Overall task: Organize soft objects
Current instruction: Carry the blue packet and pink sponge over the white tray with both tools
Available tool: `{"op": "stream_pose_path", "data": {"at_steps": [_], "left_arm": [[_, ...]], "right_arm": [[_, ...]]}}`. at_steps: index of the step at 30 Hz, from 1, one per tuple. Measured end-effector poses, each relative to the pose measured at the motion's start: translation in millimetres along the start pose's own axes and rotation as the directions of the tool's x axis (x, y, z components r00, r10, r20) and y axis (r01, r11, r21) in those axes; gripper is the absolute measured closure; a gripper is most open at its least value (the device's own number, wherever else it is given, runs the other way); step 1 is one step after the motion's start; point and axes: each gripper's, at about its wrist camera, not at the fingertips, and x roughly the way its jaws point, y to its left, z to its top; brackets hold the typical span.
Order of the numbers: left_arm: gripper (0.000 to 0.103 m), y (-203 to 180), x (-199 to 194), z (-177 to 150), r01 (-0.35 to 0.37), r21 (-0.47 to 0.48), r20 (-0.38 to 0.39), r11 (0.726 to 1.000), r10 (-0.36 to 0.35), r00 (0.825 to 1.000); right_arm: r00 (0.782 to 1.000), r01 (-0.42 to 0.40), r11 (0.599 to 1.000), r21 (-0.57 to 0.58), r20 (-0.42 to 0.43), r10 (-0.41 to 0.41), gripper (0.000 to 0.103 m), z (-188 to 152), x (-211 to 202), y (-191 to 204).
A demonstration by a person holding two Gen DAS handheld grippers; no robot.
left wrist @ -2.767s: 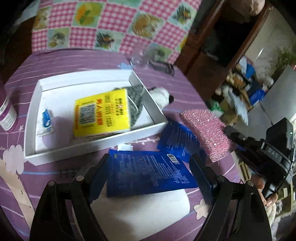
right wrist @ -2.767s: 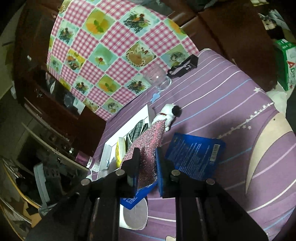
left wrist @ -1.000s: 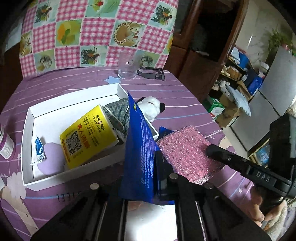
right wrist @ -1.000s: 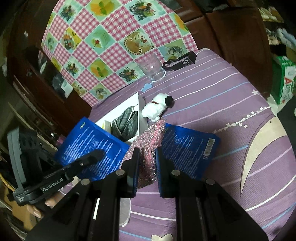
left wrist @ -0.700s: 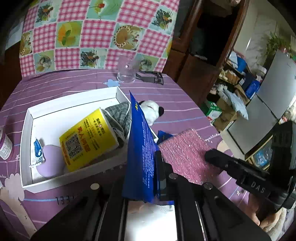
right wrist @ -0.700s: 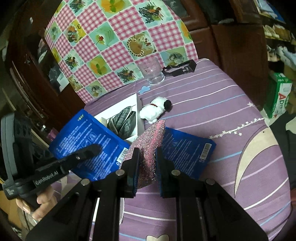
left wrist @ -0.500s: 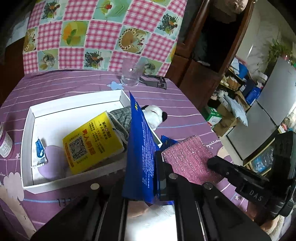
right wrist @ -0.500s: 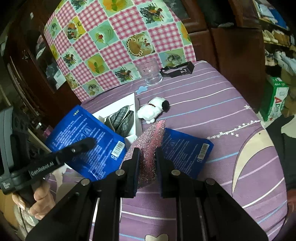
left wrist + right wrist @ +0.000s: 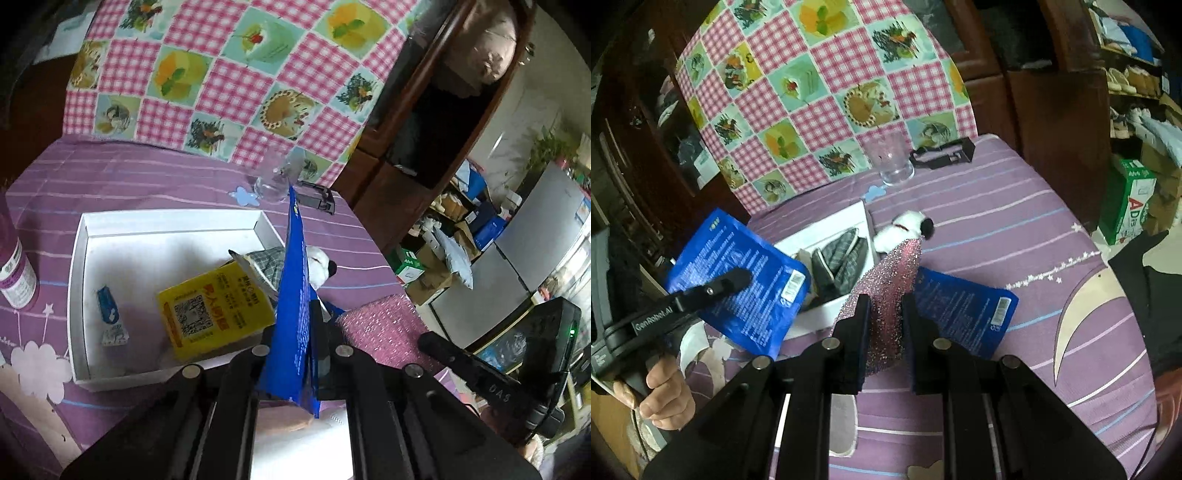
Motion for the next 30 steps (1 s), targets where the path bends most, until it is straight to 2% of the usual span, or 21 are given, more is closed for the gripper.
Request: {"op": "stream_pose_path", "data": {"at_steps": [8, 14, 20, 24, 30], "left_arm": [[0.099, 10.4, -15.9, 6.0, 0.041, -0.024, 0.028, 0.999, -0.040, 0.999], [0.099, 20.1, -28.3, 10.7, 0.069, -0.057, 0.093, 0.996, -0.064, 0.994], [0.099, 36.9, -36.3, 15.0, 0.030, -0.118, 0.158, 0.993, -0.011, 0.987], [0.099, 53.8, -29.9, 15.8, 0.060, -0.176, 0.150, 0.983, -0.033, 0.988], [0.099, 66.0, -19.8, 15.6, 0.017, -0.201, 0.154, 0.980, 0.014, 0.988]], "right_arm": [[0.999, -0.041, 0.999, -0.010, 0.001, 0.041, 0.085, 28.5, -2.6, 32.2], [0.993, -0.103, 0.995, 0.005, 0.053, 0.103, 0.085, 64.8, -3.2, 50.7], [0.979, -0.191, 0.981, 0.027, 0.077, 0.189, 0.085, 90.0, 10.0, 62.6], [0.967, -0.251, 0.967, 0.052, 0.061, 0.248, 0.085, 93.7, 29.4, 67.1], [0.958, -0.285, 0.957, 0.043, 0.037, 0.284, 0.085, 87.1, 58.5, 74.6]]}}
